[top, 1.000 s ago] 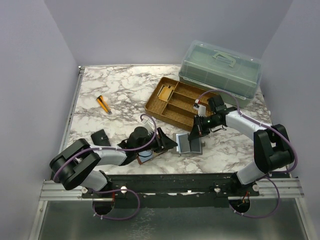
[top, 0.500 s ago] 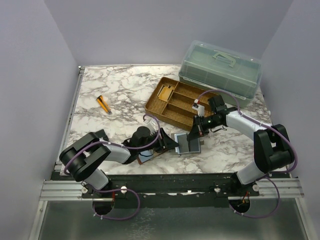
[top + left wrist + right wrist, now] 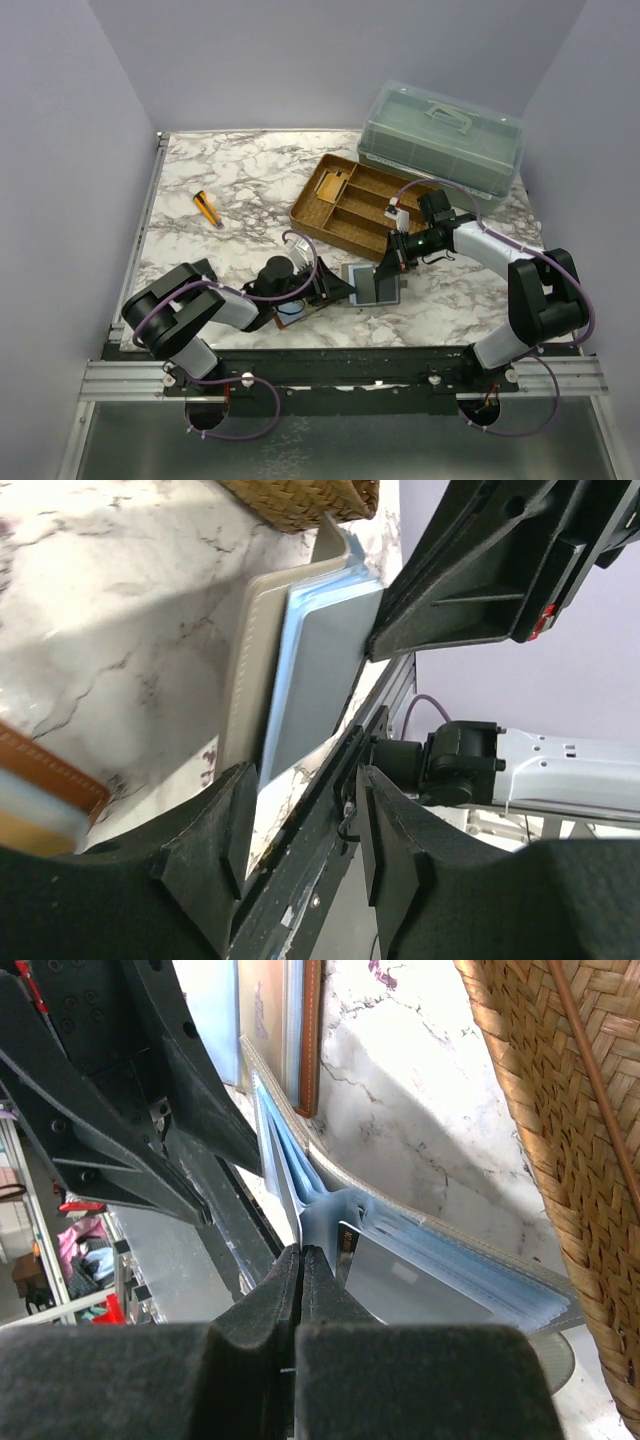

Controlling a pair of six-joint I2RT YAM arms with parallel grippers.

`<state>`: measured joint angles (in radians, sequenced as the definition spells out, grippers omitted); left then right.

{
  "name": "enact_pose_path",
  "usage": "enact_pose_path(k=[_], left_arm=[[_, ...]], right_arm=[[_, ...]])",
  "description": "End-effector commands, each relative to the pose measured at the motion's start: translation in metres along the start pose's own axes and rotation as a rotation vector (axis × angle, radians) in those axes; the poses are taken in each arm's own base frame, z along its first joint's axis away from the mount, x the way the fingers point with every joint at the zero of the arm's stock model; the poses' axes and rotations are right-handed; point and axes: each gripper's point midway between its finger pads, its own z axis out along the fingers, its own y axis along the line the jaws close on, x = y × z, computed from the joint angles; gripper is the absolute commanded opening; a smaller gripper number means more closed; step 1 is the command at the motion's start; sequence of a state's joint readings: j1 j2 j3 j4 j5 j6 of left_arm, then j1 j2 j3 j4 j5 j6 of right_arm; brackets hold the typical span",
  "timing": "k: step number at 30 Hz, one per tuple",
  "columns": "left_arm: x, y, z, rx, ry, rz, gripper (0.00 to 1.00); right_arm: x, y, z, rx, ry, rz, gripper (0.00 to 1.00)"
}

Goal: Take the credit cards out of the card holder
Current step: Remove the credit card from the card holder.

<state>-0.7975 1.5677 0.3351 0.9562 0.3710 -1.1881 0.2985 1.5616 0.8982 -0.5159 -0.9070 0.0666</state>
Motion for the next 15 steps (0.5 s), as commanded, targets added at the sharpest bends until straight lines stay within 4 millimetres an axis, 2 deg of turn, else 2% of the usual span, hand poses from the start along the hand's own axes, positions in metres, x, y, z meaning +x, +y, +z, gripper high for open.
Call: enact_pose_path(k=[1, 5, 12, 15], left_arm=[[-0.011, -0.004, -0.014, 0.018, -0.078, -0.006, 0.51], [-0.014, -0.013, -0.019, 0.041, -0.094, 0.008, 0.51], [-0.016, -0.052, -0.017, 0.158, -0.054, 0.079, 0.51], [-0.014, -0.053, -0.012, 0.167, -0.023, 0.075, 0.51]], right_arm=[[-0.005, 0.001, -0.004, -0.017, -0.021, -0.008, 0.00], [-0.005, 0.000, -0.003, -0.024, -0.020, -0.002, 0.00], [-0.005, 0.001, -0.004, -0.027, -0.023, -0.006, 0.00], [-0.005, 0.003, -0.004, -0.042, -0.022, -0.007, 0.00]])
